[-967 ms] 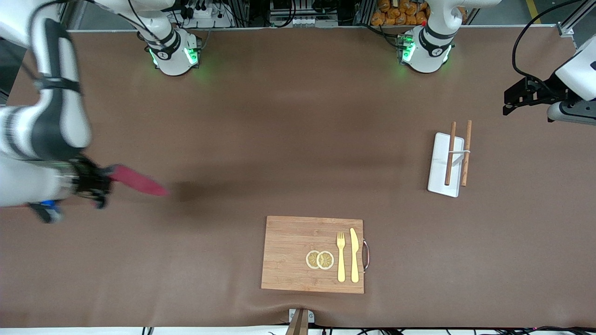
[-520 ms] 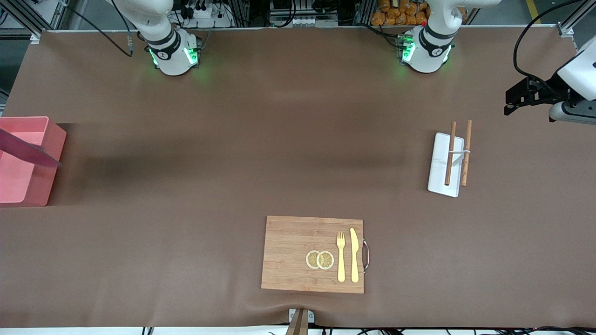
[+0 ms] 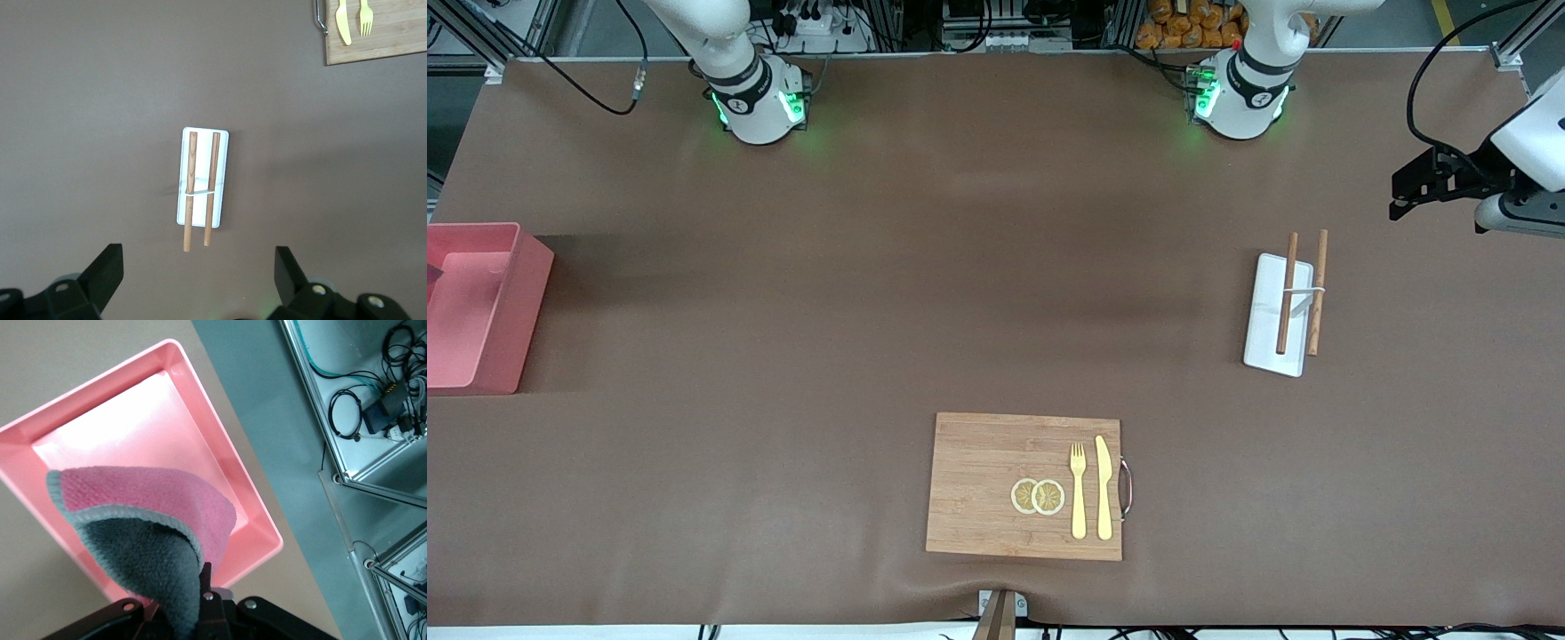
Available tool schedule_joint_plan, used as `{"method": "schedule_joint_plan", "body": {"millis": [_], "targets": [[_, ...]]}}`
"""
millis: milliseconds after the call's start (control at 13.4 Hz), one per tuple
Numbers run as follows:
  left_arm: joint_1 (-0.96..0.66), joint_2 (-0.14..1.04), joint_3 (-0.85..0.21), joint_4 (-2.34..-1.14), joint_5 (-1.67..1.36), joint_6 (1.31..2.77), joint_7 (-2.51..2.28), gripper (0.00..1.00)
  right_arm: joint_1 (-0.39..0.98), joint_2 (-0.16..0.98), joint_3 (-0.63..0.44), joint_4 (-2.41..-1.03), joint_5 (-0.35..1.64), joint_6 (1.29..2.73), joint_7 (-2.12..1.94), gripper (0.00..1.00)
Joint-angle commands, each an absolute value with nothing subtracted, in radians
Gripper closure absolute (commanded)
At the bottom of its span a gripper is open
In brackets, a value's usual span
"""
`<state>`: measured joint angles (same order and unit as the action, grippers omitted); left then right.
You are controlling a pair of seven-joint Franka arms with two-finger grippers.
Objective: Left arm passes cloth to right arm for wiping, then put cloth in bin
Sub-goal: 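Lower the cloth into the pink bin and open the right gripper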
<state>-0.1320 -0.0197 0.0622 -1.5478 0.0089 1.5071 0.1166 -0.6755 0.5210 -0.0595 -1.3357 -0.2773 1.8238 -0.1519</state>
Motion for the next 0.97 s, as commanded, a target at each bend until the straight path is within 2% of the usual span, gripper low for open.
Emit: {"method": "schedule_joint_plan", "body": {"millis": [0, 149, 223, 297, 743, 892], "targets": [[-0.141, -0.015, 0.067, -1.536, 0.008, 1.508, 0.110, 0.00, -0.690, 0.607, -0.034, -1.351, -0.299, 1.905, -0.146, 1.00], [-0.141, -0.015, 0.067, -1.536, 0.008, 1.508, 0.110, 0.00, -0.687, 0.614, -0.034, -1.387, -0.299, 1.966, -0.146, 1.00], [-0.141, -0.015, 0.067, -1.537, 0.008, 1.508, 0.110, 0.00, -0.684, 0.617, -0.034, -1.390, -0.299, 1.968, -0.146, 0.60], [-0.140, -0.014, 0.067, -1.537, 0.008, 1.509, 0.110, 0.00, -0.683, 0.623, -0.031, -1.390, -0.299, 1.967, -0.149, 0.01], [-0.141, -0.014, 0.067, -1.536, 0.009, 1.511, 0.110, 0.00, -0.618, 0.589, -0.020, -1.376, -0.293, 1.925, -0.184, 0.00], [-0.143, -0.014, 0.067, -1.536, 0.009, 1.511, 0.110, 0.00, -0.574, 0.559, -0.009, -1.374, -0.282, 1.867, -0.187, 0.00]]}}
